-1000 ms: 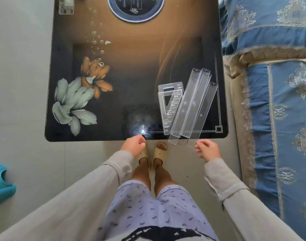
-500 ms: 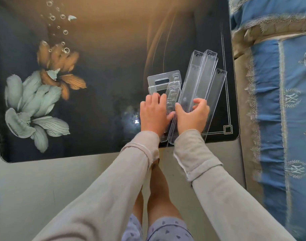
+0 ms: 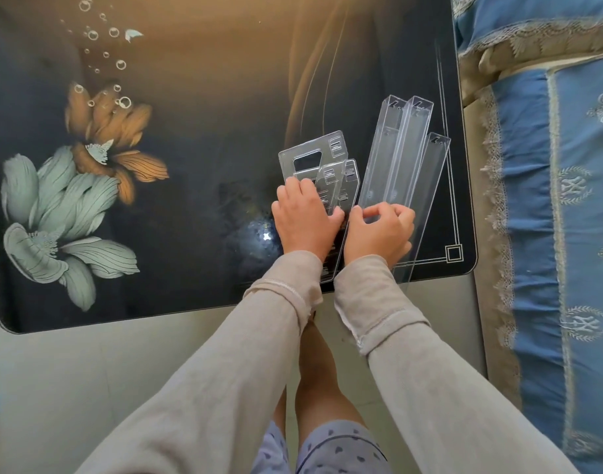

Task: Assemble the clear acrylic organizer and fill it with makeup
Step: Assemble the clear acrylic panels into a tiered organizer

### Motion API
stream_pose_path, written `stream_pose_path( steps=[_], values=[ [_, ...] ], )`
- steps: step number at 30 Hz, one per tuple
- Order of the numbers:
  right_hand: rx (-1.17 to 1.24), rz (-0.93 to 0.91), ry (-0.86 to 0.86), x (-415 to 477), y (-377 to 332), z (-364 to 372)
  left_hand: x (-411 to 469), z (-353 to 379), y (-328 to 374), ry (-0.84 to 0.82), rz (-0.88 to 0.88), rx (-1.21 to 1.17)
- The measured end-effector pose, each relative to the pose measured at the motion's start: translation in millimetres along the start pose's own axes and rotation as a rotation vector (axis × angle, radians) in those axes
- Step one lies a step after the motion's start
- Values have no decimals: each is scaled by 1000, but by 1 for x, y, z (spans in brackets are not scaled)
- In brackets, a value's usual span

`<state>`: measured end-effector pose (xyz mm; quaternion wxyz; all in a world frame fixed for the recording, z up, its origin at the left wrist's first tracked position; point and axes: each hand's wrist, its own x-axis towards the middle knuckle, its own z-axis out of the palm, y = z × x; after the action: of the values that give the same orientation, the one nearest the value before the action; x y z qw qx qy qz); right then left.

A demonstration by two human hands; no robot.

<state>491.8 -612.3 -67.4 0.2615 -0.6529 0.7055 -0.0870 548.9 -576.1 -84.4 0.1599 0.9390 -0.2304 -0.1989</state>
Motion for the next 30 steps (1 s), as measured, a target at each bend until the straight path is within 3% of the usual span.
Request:
stream_pose_path(
  steps=[10, 17, 24, 30],
  values=[
    [107, -145, -83, -24, 1, -25, -25, -47, -64, 13, -281, -396],
    [224, -477, -374, -55, -20, -20, -25, -76, -120, 17, -442, -728],
    [-41, -756, -744, -70, -23, -3, -11, -99, -165, 33, -483, -900],
    [-345, -1168, -719, -67, -20, -2, 5, -118, -195, 69, -526, -1007]
  ],
)
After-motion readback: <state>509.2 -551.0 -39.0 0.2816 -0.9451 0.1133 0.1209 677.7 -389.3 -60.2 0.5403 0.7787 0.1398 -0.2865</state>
